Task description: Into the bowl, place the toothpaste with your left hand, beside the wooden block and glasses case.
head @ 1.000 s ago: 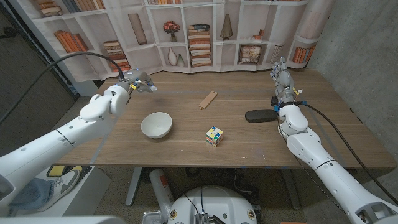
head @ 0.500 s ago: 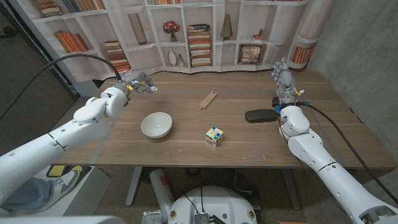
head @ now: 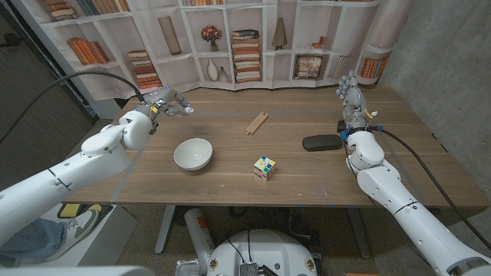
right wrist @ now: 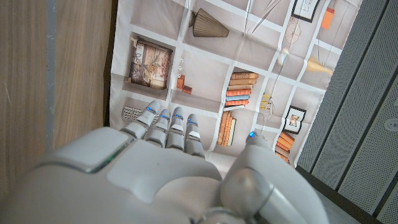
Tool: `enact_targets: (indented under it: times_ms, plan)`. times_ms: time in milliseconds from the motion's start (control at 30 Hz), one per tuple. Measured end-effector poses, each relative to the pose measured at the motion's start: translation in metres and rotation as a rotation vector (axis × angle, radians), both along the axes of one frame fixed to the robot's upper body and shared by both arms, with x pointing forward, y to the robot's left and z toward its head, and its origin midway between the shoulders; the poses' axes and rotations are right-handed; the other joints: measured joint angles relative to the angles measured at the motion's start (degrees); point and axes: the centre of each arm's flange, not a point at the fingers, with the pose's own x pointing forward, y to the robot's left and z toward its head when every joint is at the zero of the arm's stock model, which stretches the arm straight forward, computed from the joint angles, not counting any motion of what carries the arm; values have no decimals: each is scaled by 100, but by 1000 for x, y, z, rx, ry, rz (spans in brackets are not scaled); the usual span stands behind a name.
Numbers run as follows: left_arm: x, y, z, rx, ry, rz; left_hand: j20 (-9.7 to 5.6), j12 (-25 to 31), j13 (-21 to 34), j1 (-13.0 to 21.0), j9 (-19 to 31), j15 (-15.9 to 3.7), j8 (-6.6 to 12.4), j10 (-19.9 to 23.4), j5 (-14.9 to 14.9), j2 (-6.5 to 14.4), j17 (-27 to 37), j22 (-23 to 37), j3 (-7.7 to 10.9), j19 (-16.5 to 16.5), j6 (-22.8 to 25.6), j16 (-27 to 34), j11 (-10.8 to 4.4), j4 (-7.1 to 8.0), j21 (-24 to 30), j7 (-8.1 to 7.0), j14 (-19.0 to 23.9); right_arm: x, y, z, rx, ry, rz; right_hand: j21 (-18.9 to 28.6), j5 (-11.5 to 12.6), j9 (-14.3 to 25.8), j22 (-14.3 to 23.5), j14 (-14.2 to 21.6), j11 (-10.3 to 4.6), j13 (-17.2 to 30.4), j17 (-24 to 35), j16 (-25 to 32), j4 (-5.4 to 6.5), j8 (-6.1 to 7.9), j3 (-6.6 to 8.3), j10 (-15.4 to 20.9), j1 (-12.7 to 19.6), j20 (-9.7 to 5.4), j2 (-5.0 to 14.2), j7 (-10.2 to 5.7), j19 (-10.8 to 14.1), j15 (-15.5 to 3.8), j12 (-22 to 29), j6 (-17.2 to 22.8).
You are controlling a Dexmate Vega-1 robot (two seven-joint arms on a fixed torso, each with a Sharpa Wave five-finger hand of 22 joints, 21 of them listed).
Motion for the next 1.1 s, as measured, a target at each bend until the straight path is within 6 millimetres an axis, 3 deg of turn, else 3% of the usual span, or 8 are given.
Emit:
enact_targets:
  times_ms: [1100]
  plan:
    - [-8, 7, -21, -231, -60, -196, 0, 0, -4, -8, -1, 0, -30, 43, -4, -9, 0, 0, 25, 0, 70, 0, 0, 25, 0, 9, 0, -13, -1, -6, 10, -18, -9, -84, 0, 0, -1, -1, 0, -12, 0, 0, -15, 0, -15, -1, 0, -31, 0, 0, 30, 0, 0, 0]
